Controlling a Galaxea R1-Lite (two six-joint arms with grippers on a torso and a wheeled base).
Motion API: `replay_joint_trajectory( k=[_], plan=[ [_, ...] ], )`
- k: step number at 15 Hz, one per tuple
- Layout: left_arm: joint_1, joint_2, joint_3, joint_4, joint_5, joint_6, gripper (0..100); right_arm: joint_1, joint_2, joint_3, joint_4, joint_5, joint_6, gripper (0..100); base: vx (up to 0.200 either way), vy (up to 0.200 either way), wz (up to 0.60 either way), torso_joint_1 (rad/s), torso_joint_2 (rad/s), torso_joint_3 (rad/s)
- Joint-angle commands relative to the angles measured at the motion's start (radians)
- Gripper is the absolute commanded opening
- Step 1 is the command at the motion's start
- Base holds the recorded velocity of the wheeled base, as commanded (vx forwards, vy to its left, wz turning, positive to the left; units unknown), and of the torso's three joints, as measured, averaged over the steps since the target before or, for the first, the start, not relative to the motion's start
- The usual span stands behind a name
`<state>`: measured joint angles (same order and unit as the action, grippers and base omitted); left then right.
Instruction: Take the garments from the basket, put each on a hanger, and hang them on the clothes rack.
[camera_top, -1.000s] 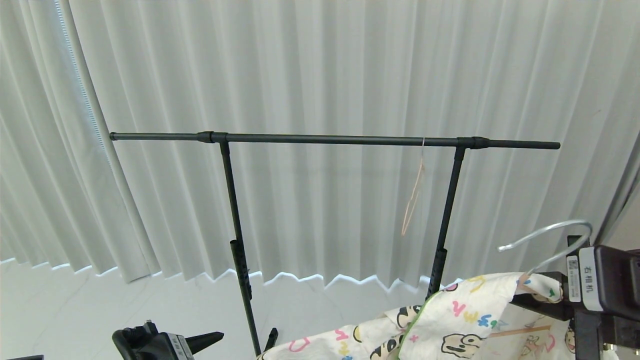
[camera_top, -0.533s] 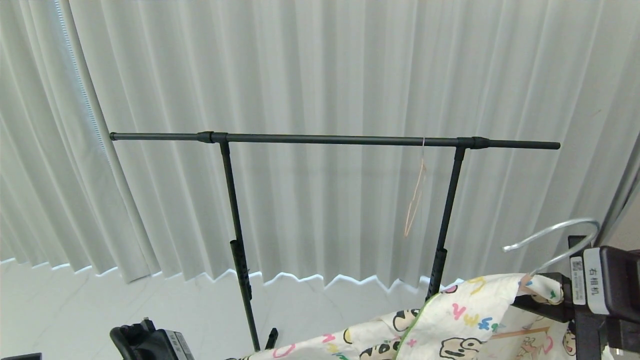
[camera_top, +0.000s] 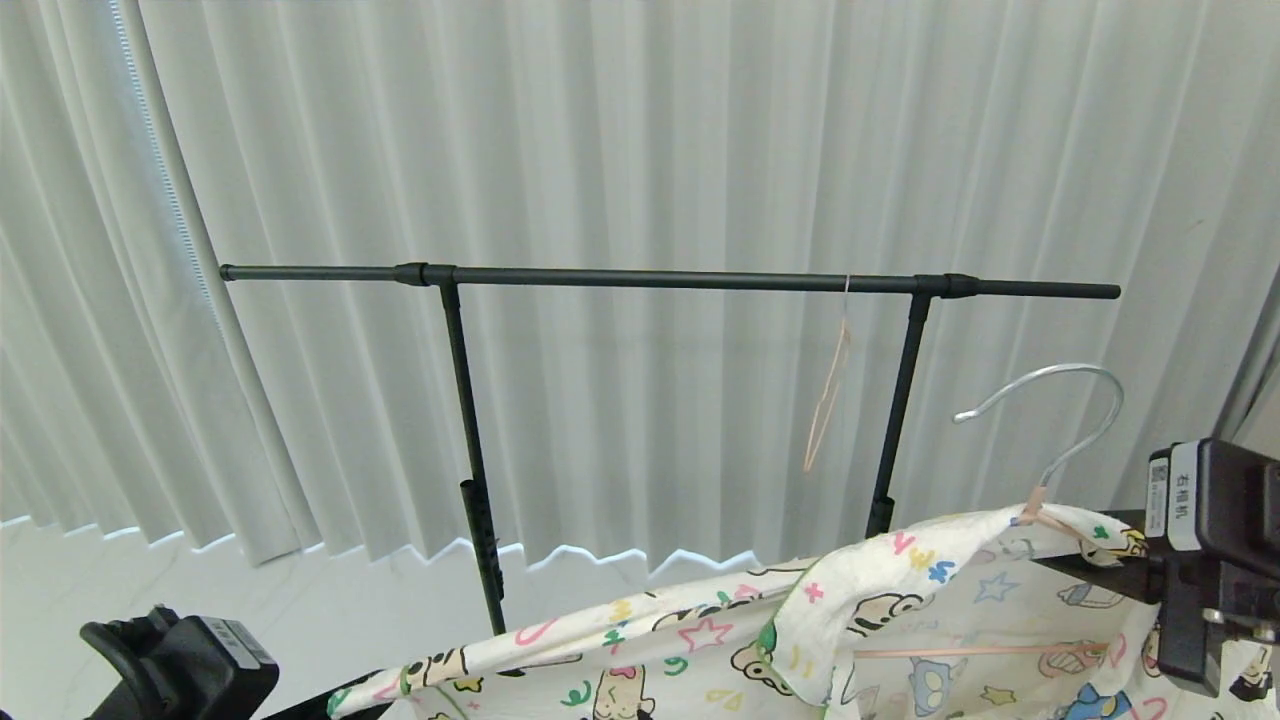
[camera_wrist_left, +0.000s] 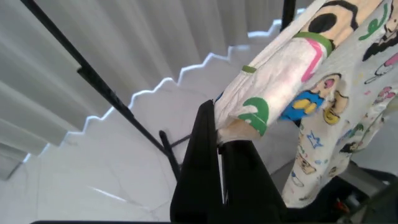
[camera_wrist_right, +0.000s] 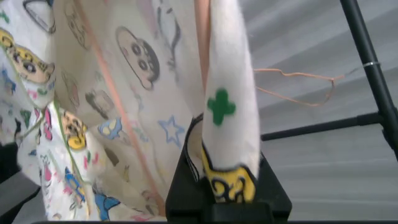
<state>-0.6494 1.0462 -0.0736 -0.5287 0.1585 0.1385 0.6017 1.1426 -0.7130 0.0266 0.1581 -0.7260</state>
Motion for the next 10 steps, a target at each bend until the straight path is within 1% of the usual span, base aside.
replay_joint_trajectory(
  k=[1,2,3,4,5,7,9,10],
  plan=[
    [0.011,-0.017,-0.025,0.003,0.004,0.023,0,-0.007,0.005,-0.003,-0.001,-0.009,0.000,0,0.000,0.000,0.00,0.000,0.00,0.000],
    [0.011,-0.008,-0.043,0.003,0.004,0.038,0,-0.003,0.006,-0.003,-0.002,-0.035,0.000,0,0.000,0.000,0.00,0.000,0.00,0.000],
    [0.011,0.005,-0.054,0.003,0.004,0.049,0,-0.002,0.005,-0.003,-0.002,-0.045,0.000,0,0.000,0.000,0.00,0.000,0.00,0.000],
    [0.013,0.015,-0.061,0.003,0.004,0.050,100,-0.003,0.002,-0.005,-0.004,-0.048,0.000,0,0.000,0.000,0.00,0.000,0.00,0.000],
    [0.013,0.020,-0.066,0.003,0.004,0.049,100,-0.003,0.002,-0.006,-0.002,-0.051,0.002,0,0.000,0.000,0.00,0.000,0.00,0.000],
    [0.013,0.009,-0.091,0.003,0.004,0.049,100,-0.007,0.006,-0.025,0.003,-0.126,0.013,0,0.000,0.000,0.00,0.000,0.00,0.000],
    [0.025,-0.018,-0.127,0.003,0.006,0.049,100,-0.007,0.028,-0.057,0.012,-0.190,0.065,0,0.000,0.000,0.00,0.000,0.00,0.000],
    [0.059,-0.025,-0.146,0.003,0.006,0.052,100,-0.007,0.046,-0.082,0.027,-0.249,0.076,0,0.000,0.000,0.00,0.000,0.00,0.000]
  ],
)
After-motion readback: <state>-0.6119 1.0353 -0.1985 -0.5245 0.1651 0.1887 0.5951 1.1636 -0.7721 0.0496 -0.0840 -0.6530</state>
